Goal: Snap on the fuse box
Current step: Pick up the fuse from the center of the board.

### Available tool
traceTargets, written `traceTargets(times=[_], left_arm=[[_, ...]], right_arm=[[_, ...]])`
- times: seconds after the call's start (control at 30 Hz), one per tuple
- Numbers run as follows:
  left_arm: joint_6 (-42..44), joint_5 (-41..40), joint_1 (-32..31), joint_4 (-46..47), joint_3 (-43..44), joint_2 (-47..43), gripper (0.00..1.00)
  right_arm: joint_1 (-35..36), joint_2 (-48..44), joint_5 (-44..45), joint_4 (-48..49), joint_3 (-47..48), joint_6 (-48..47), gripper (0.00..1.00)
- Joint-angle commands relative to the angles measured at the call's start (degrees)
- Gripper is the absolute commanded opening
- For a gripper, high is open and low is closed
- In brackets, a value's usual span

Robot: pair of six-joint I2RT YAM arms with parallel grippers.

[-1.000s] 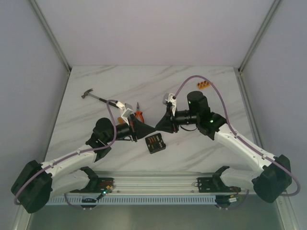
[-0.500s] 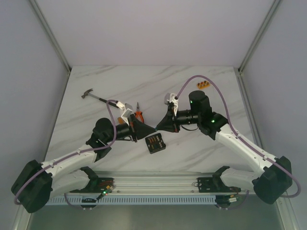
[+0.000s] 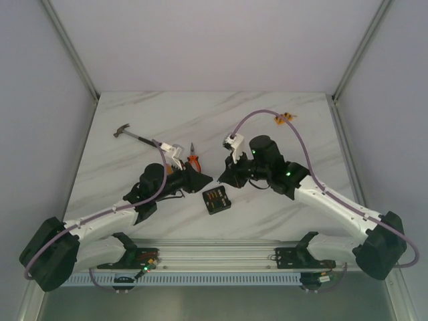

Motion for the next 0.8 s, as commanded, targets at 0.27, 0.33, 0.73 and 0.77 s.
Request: traceTargets(times=[0.27,0.33,0.73,0.77], left_arm=[[-14.70,-12.47,0.17,-12.52,-6.09,-3.91,0.58],[-16.79,-11.75,0.03,-12.45,-7.32,-3.31,0.58],[-21.86,-10.52,-2.20,-9.73,-7.89,4.21,0.58],[-22.19,-10.51,-2.29,-9.47,-7.86,4.82,0.58]], right_arm=[[15.16,8.25,40.80,-13.71,4.05,17.35,0.00],[17.38,9.97,44.46,-15.14,4.91,18.93,0.00],[23.55,18.10,54.84,-13.98,5.31,22.13,0.00],[23.72,18.62,55.11,-13.79,5.21,22.06,0.00]])
